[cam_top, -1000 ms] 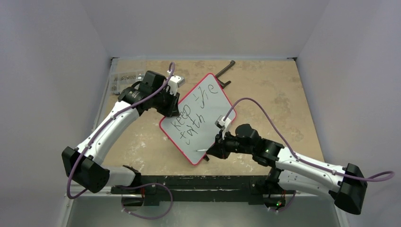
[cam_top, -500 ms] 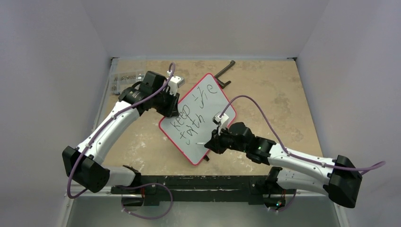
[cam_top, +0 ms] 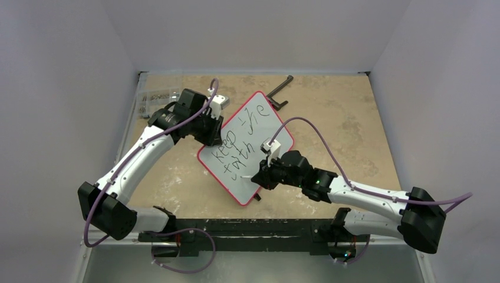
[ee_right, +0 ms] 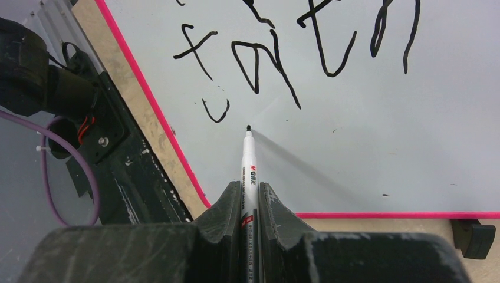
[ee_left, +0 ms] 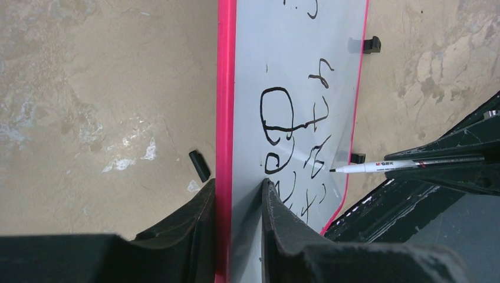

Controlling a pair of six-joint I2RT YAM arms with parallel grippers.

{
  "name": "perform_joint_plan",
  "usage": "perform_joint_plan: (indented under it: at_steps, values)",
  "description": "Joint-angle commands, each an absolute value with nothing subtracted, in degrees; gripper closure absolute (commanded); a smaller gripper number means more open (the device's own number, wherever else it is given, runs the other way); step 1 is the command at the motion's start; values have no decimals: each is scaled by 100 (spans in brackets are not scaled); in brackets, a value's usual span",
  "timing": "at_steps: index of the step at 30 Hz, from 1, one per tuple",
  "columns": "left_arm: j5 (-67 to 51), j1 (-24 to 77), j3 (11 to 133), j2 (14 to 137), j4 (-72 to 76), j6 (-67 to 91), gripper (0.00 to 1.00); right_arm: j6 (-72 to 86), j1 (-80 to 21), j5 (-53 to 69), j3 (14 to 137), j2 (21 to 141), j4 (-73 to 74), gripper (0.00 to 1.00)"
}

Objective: Write a sentence on the whiteboard

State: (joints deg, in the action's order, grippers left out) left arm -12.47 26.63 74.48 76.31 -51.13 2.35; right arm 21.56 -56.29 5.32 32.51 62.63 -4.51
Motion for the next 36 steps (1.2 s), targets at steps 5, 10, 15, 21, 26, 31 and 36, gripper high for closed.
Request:
perform_joint_plan:
  at_steps: [5, 10, 15, 21, 26, 31, 36]
  values:
    - [435, 2496, 7348, 7717, -5299, -246, 100, 1990, -5652, 592, 3417, 6328, -574, 100]
    - [425, 2491, 7348, 7717, -5294, -246, 100, 2076, -5651, 803, 3262, 6286, -571, 100]
    - [422, 2494, 7348, 7719, -5294, -237, 100, 2133, -5652, 1058, 3100, 6301, -622, 100]
    - [413, 2492, 7348, 7714, -5296, -236, 100, 2143, -5651, 966, 2968, 6328, -523, 100]
    - [404, 2496, 7348, 7721, -5291, -227, 100, 2213, -5652, 411, 3022, 6273, -231, 100]
    - [404, 2496, 7348, 7720, -5295, -237, 100, 2372, -5651, 20, 3040, 6133, -10, 100]
    - [404, 2496, 7348, 7724, -5299, -237, 100, 2416, -5647, -106, 3037, 6128, 224, 100]
